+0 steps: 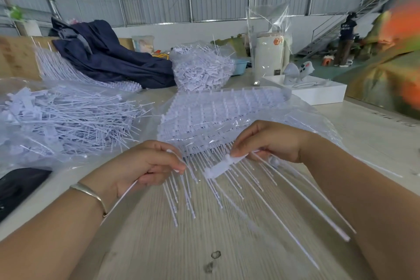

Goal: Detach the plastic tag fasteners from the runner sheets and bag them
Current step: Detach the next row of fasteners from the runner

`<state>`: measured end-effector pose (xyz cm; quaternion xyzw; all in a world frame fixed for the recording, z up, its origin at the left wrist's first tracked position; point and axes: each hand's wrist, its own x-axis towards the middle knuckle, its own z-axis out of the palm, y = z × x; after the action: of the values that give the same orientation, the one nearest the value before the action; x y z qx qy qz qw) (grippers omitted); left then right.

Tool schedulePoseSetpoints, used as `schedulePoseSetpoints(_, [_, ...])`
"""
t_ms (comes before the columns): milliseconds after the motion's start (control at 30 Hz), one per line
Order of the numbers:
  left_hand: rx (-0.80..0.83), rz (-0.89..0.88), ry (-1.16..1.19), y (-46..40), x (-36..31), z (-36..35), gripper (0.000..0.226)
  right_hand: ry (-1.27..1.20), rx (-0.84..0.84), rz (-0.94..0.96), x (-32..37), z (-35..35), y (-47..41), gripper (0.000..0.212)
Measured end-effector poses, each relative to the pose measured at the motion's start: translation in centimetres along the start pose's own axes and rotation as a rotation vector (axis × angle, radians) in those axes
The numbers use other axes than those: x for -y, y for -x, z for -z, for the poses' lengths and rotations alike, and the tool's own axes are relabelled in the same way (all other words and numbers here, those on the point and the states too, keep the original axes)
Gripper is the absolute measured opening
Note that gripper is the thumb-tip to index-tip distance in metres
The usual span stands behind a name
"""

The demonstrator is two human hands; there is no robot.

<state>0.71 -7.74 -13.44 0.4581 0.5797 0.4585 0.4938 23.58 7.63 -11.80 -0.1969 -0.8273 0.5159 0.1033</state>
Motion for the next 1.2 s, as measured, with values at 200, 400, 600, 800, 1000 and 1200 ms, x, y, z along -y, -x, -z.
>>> schedulePoseSetpoints(200, [-0.162,-0.076,0.035,-0.2,0.0,-0.1,0.025,-0.045,-0.11,0.041,-0.5,0.4,0.1,0.031])
schedulePoseSetpoints(400, [-0.198,0.085,0.211,-0.6,0.0,-1.9,0.033,0.062,-0.207,0.136,0.1,-1.6,-0.6,0.041])
schedulePoseSetpoints(600, [-0.184,0.068,0.22,-0.4,-0.2,-2.1,0.042,0.153,-0.375,0.188,0.0,-2.3,-0.8,0.029])
schedulePoseSetpoints(800, [-0.239,-0.061,0.026,-0.3,0.1,-2.7,0.041,0.164,-0.354,0.241,0.3,-2.4,-0.8,0.029])
schedulePoseSetpoints(1000, [-0.193,-0.193,0.072,-0.1,-0.3,-2.5,0.018,0.174,-0.309,0.179,0.3,-1.9,-0.6,0.04])
schedulePoseSetpoints(1200, [-0.088,-0.161,0.213,0.1,-0.3,-2.7,0.024,0.103,-0.25,0.145,0.3,-2.3,-0.6,0.059])
